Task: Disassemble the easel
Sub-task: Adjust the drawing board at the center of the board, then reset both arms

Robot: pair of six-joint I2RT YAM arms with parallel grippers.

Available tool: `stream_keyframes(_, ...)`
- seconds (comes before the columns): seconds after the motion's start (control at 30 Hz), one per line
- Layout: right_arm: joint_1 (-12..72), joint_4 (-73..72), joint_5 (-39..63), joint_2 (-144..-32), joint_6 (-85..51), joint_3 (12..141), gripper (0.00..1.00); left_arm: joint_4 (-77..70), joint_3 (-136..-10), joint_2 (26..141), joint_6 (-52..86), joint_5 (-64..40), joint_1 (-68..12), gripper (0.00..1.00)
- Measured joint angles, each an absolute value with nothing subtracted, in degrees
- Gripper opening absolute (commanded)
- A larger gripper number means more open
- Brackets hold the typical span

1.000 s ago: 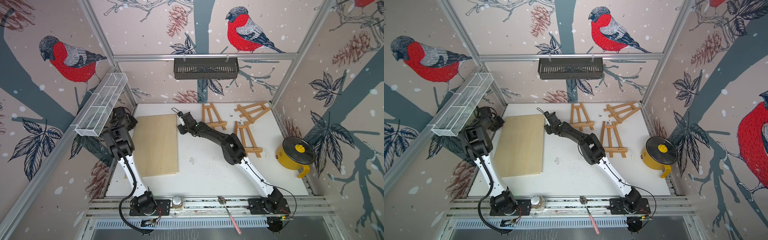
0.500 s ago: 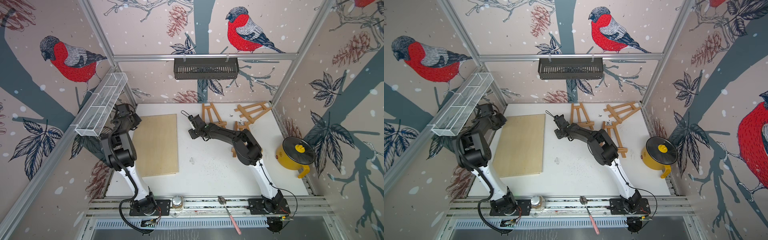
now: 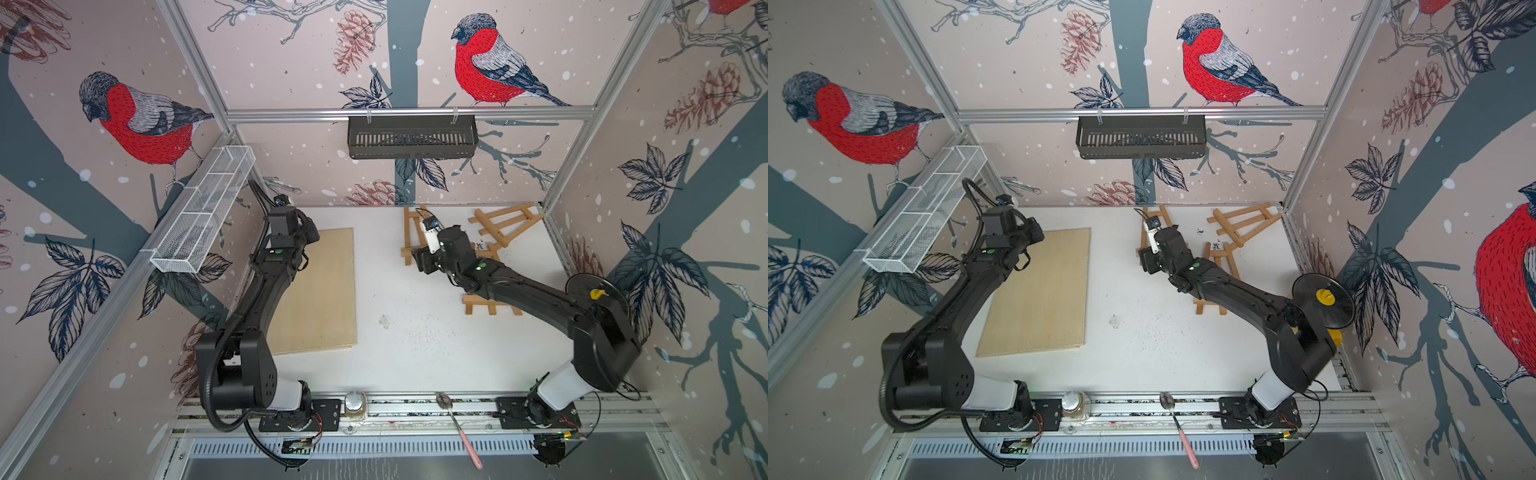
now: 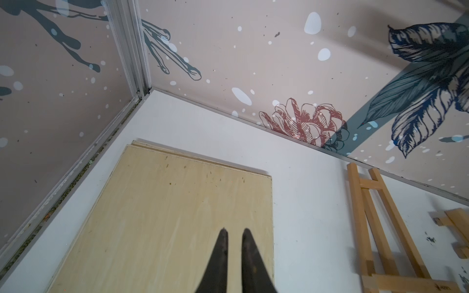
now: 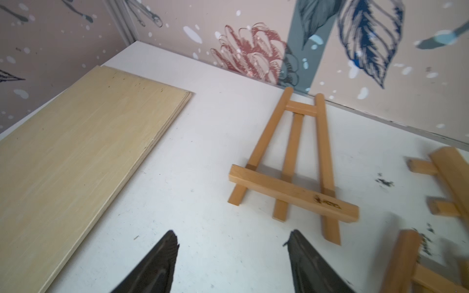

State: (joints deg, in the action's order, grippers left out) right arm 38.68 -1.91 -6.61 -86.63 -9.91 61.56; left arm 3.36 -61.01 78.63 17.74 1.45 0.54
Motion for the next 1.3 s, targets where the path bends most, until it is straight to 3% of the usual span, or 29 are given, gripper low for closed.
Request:
stream_keyframes(0.2, 30.7, -5.8, -7.9, -68.2, -13.7, 45.9, 0.79, -3.0, -46.1, 67.4, 16.5, 1.5, -1.9, 0.15)
stream_keyframes(0.37, 24.6, -9.0, -11.4, -55.6, -15.1, 35.9, 0.84, -8.1, -36.8, 63.8, 16.1, 2.5, -2.0, 0.30)
stream_keyframes(0.67, 12.9, -11.1, -14.1, -44.9, -19.6, 26.7, 0.84, -20.4, -23.9, 63.0, 18.8, 5.4, -2.0, 0.35)
stream_keyframes(0.7, 12.3, -11.1, -14.1, -44.6, -19.8, 26.3, 0.85, -21.3, -23.1, 63.0, 19.2, 6.3, -2.0, 0.41)
stream_keyframes(0.73, 11.8, -11.1, -13.8, -44.4, -20.1, 25.9, 0.85, -22.0, -22.4, 63.0, 19.5, 8.0, -2.0, 0.62)
stream_keyframes(0.77, 11.5, -11.1, -13.6, -44.2, -20.7, 25.6, 0.85, -22.7, -22.2, 63.2, 19.7, 10.3, -2.0, 0.96)
stream_keyframes(0.8, 11.3, -11.2, -13.5, -44.2, -20.8, 25.4, 0.85, -23.6, -22.0, 63.5, 20.0, 12.5, -2.0, 0.99)
stream_keyframes(0.97, 10.8, -11.3, -13.0, -45.0, -20.8, 24.8, 0.85, -30.5, -21.7, 70.5, 17.9, 22.8, -1.9, 0.99)
stream_keyframes(1.3, 10.7, -12.4, -10.9, -50.1, -21.2, 25.4, 0.85, -34.9, -28.3, 85.2, 14.9, 28.4, -1.9, 0.99)
